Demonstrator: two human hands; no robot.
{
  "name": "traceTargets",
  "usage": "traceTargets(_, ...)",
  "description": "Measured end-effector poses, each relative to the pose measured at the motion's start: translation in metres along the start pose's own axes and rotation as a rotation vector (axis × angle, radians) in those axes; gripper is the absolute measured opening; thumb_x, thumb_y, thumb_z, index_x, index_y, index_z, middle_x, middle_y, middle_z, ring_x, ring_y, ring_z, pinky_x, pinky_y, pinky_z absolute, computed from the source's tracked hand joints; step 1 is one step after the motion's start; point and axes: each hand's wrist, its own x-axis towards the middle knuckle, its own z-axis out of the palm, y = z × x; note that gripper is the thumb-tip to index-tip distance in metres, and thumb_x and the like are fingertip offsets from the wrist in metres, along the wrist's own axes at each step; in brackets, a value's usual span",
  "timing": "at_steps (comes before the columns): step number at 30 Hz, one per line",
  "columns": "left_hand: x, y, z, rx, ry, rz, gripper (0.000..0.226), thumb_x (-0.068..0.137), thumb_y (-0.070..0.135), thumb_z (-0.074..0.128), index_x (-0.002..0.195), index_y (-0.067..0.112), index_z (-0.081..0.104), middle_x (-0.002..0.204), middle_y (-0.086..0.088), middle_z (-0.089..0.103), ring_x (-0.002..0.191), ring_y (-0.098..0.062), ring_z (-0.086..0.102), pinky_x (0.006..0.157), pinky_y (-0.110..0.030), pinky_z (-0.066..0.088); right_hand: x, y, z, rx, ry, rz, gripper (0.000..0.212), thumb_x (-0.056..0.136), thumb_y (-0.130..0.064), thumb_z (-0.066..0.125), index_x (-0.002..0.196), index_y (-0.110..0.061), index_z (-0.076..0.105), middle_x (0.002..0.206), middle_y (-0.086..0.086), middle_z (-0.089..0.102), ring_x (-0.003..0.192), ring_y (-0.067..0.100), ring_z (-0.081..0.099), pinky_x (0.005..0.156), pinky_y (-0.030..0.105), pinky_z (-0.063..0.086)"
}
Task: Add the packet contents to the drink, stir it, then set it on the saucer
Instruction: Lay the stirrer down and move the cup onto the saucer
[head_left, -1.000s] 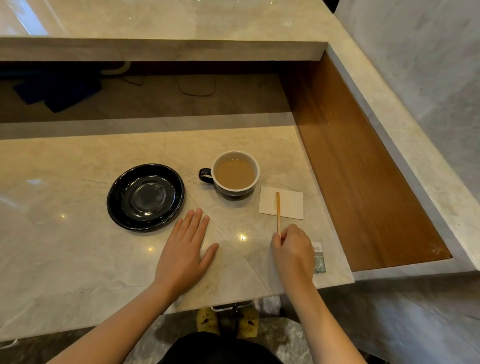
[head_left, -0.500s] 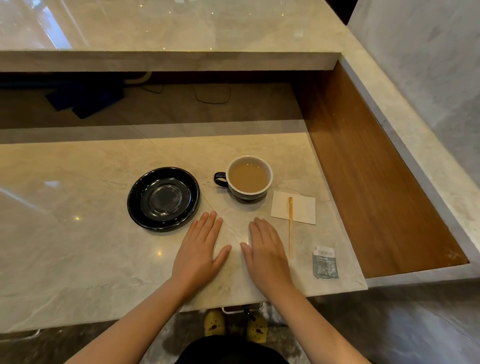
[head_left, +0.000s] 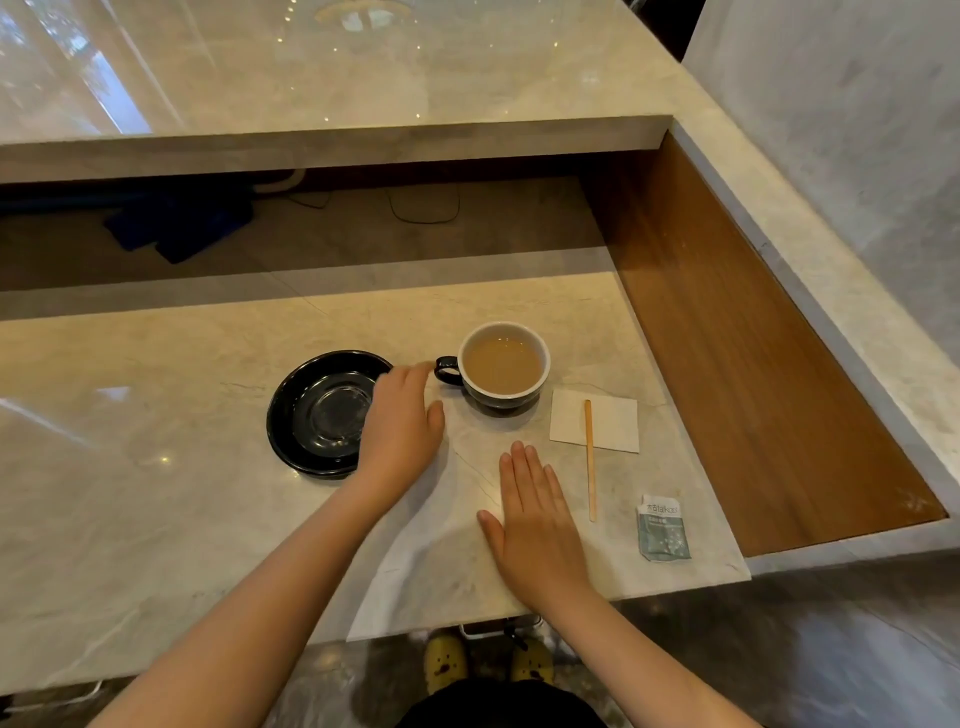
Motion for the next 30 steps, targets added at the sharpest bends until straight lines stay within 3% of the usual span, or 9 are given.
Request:
traceTargets(4,0.039,-0.007,0.001,0.045,-0.160,-0.026,0.045,0.092,0.013,0.053,0.136,0.009,0.041,0.137,-0.014,0.045,0.126,-0.027,0.037,0.100,-0.039,0.034,0.000,0.001,0.001,-0.001,0.016,-0.003,0.072,0.090,-0.055,0.004,0.143,-0.008,0.015,0.154,0.011,0.018,0.142,0.022,0.012,0.112,0.030,-0.005)
traceTargets(7,0.056,-0.010,-0.001,-0.030,-0.288,0.015,0.031,0.094,0.018,0.052,0.123,0.007,0.056,0.119,-0.012,0.061,0.105,-0.024,0.055,0.085,-0.033,0.042,0.000,0.001,0.001,0.006,0.032,-0.010,0.072,0.090,-0.056,0.004,0.144,-0.009,0.011,0.155,0.010,0.014,0.143,0.020,0.007,0.112,0.029,-0.007)
traceTargets(12,0.070,-0.016,-0.010,-0.146,-0.439,-0.035,0.022,0.097,0.022,0.047,0.109,0.010,0.062,0.080,0.000,0.063,0.065,-0.012,0.056,0.058,-0.024,0.045,0.000,0.002,0.002,0.021,0.028,-0.018,0.071,0.090,-0.055,0.006,0.145,-0.010,0.008,0.156,0.008,0.009,0.143,0.019,0.000,0.112,0.030,-0.007)
traceTargets(17,0.073,-0.019,-0.012,-0.367,-0.609,-0.171,0.019,0.099,0.023,0.042,0.099,0.010,0.057,0.073,-0.010,0.066,0.055,-0.016,0.058,0.059,-0.028,0.051,0.001,0.002,0.001,0.038,0.012,-0.022,0.071,0.088,-0.056,0.005,0.145,-0.012,0.003,0.156,0.006,0.002,0.143,0.016,-0.007,0.112,0.030,-0.009)
traceTargets(21,0.075,-0.021,-0.008,-0.516,-0.630,-0.253,0.029,0.099,0.028,0.040,0.099,0.004,0.055,0.071,-0.012,0.063,0.052,-0.016,0.054,0.066,-0.036,0.051,0.000,0.002,0.000,0.041,0.001,-0.022,0.071,0.089,-0.055,0.005,0.145,-0.012,0.001,0.157,0.005,-0.001,0.142,0.015,-0.009,0.112,0.031,-0.008)
traceTargets(27,0.080,-0.012,-0.002,-0.566,-0.660,-0.319,0.037,0.100,0.039,0.034,0.110,0.011,0.056,0.067,-0.006,0.060,0.041,-0.016,0.048,0.046,-0.026,0.047,0.000,0.002,0.001,0.026,0.002,-0.017,0.069,0.091,-0.053,0.008,0.145,-0.013,0.001,0.157,0.004,-0.002,0.142,0.015,-0.009,0.112,0.031,-0.008)
traceTargets(30,0.081,-0.011,0.006,-0.521,-0.589,-0.312,0.040,0.100,0.038,0.033,0.097,0.009,0.060,0.075,-0.009,0.062,0.040,-0.014,0.048,0.041,-0.024,0.043,0.000,0.002,0.002,0.018,-0.001,-0.015,0.068,0.091,-0.053,0.009,0.145,-0.013,0.001,0.157,0.005,-0.001,0.143,0.015,-0.009,0.113,0.032,-0.007)
